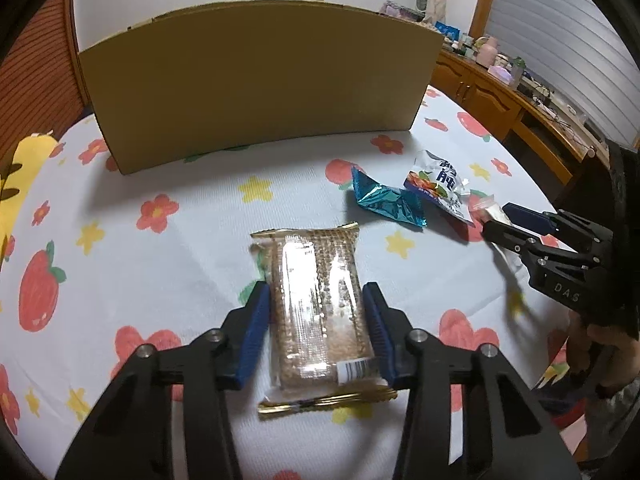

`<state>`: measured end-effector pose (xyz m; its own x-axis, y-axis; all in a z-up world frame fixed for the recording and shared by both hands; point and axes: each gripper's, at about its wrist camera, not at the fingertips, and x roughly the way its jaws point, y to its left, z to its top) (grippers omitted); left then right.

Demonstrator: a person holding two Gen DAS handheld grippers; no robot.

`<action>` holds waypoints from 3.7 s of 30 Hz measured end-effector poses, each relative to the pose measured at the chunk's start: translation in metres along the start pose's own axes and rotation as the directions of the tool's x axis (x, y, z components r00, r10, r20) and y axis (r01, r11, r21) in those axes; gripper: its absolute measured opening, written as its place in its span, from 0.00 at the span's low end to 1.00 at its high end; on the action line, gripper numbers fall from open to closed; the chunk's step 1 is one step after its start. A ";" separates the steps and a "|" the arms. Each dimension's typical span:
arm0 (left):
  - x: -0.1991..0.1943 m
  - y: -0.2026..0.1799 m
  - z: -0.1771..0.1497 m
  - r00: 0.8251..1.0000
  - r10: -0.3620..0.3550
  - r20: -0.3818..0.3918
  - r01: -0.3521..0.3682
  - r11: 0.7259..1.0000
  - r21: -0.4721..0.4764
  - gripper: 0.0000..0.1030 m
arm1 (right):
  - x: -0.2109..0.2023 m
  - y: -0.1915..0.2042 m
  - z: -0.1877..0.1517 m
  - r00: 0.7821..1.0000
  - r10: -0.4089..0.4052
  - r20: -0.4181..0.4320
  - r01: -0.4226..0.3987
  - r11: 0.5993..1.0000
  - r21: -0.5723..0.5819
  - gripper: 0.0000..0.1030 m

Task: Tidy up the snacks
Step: 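Grasp the granola bar with the left tool while the right tool grasps the white bar, then lift both bars and carry them over the box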

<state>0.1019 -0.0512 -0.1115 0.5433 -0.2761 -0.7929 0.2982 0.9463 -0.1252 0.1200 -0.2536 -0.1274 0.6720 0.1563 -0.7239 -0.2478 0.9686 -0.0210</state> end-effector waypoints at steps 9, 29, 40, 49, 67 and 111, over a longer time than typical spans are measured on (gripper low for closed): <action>-0.007 0.005 -0.008 0.998 -0.037 0.052 0.037 0.999 -0.007 0.40 | -0.007 0.000 -0.005 1.000 0.010 -0.028 -0.010 1.000 -0.023 0.41; -0.031 0.013 -0.008 0.988 -0.036 0.147 0.040 0.999 -0.019 0.40 | -0.019 -0.006 -0.010 0.998 0.056 0.026 -0.056 0.998 0.013 0.19; -0.050 0.016 -0.004 0.978 -0.043 0.206 0.050 0.998 -0.030 0.40 | -0.042 -0.003 -0.012 0.993 0.070 0.091 -0.072 0.997 0.010 0.19; -0.064 0.020 0.004 0.966 -0.036 0.257 0.046 0.998 -0.033 0.40 | -0.055 0.005 -0.007 0.989 0.090 0.120 -0.090 0.996 -0.005 0.19; -0.089 0.022 0.052 0.934 -0.042 0.355 0.039 0.999 0.015 0.40 | -0.072 0.023 0.043 0.973 0.088 0.212 -0.071 0.994 -0.086 0.19; -0.011 0.085 0.188 0.930 0.002 0.368 -0.002 1.000 -0.001 0.40 | 0.015 0.041 0.196 0.950 0.137 0.281 -0.085 0.978 -0.190 0.20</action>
<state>0.2695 0.0009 -0.0016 0.7943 -0.3167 -0.5185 0.2964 0.9469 -0.1245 0.2566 -0.1736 -0.0046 0.8005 0.3356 -0.4965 -0.4321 0.8973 -0.0903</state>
